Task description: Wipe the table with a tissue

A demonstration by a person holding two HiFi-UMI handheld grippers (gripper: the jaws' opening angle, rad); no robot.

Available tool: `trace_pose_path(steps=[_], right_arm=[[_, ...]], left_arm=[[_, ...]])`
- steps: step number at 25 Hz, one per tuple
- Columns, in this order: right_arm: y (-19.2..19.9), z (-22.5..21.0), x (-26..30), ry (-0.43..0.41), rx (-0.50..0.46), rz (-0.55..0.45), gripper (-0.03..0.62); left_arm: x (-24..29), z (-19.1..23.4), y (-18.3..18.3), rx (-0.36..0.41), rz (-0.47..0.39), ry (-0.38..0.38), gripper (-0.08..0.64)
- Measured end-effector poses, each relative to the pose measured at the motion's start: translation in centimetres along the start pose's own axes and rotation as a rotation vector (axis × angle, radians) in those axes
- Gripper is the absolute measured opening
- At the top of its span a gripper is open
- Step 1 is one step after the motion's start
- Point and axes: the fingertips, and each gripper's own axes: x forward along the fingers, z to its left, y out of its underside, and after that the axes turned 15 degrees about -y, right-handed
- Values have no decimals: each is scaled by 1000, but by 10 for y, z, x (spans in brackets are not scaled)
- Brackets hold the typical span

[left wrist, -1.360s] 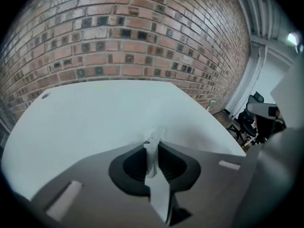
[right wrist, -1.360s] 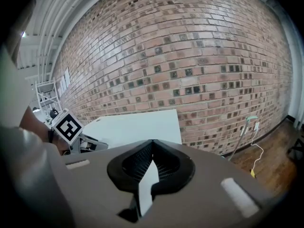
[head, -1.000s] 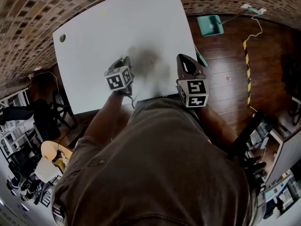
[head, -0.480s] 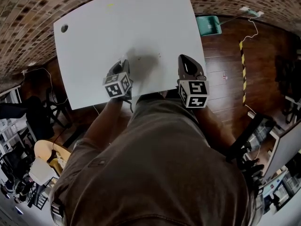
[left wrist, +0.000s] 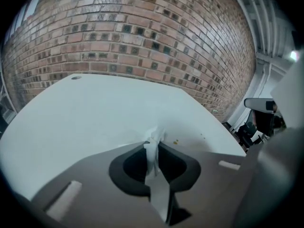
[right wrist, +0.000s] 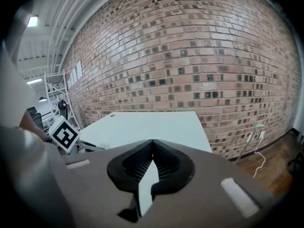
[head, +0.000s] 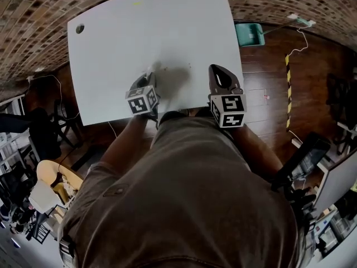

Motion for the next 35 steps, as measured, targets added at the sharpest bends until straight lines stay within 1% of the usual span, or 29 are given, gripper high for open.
trace_pose_path(steps=[2,6,10,13,23,35], right_arm=[[0,-4,0,-16,-1,3,14],[5,-14,-2,-19,23,-3,14],[9,-21,-4,-21,39,-2,14],[11,-26,-8,-23,43,-4,14],[15,-53,-19,-15,68,-9,14],[22,-58,-27,4,86,-22,14]], left_arm=[[0,-2,1,6,5,-17,35],[2,-6,0,11,2,-44,35],[1,-9,2,5,-3,-59,35],[-1,-18,1,17,-10,-63,35],[7,-58,-5,62,-6,-45,35],[9,-79,-7,132,-17,-14,35]])
